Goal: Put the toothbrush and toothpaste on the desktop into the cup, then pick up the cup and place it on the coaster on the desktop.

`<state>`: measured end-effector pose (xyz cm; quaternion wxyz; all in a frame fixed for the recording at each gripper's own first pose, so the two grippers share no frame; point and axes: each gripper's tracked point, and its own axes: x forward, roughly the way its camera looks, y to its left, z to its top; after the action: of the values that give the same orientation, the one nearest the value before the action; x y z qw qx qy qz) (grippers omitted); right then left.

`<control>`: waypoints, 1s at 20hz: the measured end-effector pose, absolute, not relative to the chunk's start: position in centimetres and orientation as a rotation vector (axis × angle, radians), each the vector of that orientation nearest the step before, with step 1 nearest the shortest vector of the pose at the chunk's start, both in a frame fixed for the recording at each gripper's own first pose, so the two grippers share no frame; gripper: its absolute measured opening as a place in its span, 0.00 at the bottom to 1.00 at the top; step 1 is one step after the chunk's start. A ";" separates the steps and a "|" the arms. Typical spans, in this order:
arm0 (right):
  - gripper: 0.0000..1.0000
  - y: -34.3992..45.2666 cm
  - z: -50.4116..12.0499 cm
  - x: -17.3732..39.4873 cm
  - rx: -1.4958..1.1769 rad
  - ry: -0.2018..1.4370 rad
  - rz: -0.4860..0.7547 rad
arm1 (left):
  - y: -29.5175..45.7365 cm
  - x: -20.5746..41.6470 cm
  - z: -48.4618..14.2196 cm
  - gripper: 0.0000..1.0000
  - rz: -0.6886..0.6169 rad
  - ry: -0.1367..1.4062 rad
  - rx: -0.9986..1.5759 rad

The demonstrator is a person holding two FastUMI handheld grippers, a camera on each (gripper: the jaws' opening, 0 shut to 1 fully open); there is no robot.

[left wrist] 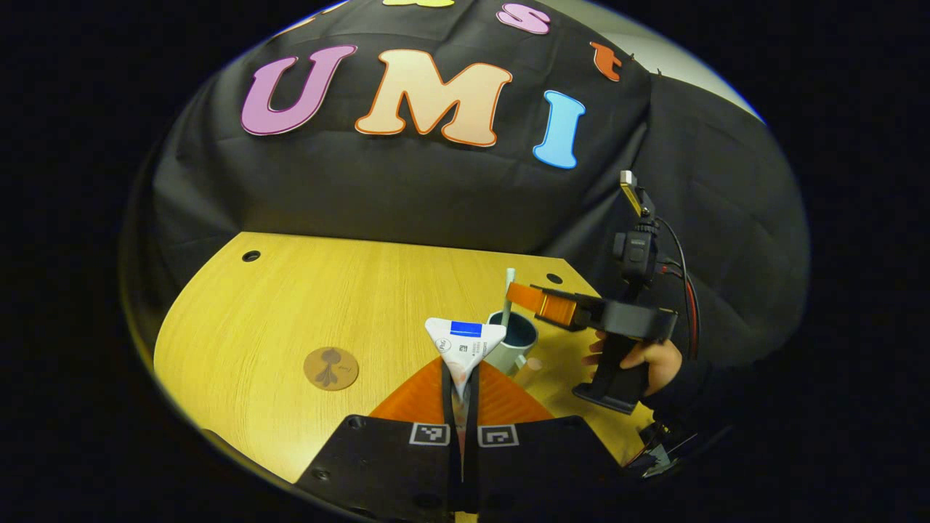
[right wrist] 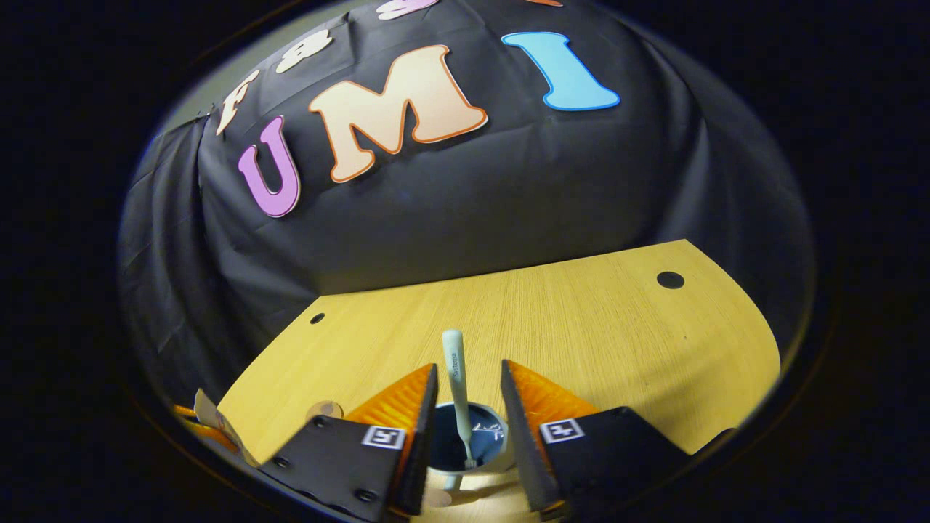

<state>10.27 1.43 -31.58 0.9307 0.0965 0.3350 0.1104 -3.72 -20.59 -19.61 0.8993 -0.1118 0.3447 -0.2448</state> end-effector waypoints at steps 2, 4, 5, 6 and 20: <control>0.83 0.2 -30.8 8.9 0.190 0.676 0.228 | -21.8 -2.5 -19.3 0.00 -0.529 0.692 -0.244; 0.96 -1.7 -30.2 7.5 0.190 0.672 0.214 | -23.0 -1.3 -18.8 0.00 -0.552 0.666 -0.254; 0.96 -2.7 -30.0 6.7 0.196 0.672 0.203 | -23.7 -0.5 -18.6 0.01 -0.564 0.646 -0.264; 0.96 -3.8 -29.9 5.8 0.196 0.679 0.190 | -24.4 0.2 -18.4 0.00 -0.578 0.630 -0.275; 0.96 -13.5 -31.4 -2.6 0.176 0.795 0.077 | -33.9 7.4 -18.9 0.00 -0.622 0.390 -0.368</control>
<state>-2.56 -13.47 -31.40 0.9175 0.0857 0.3866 0.0374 7.38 -33.94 -18.89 0.9168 -0.1790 0.1898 -0.3024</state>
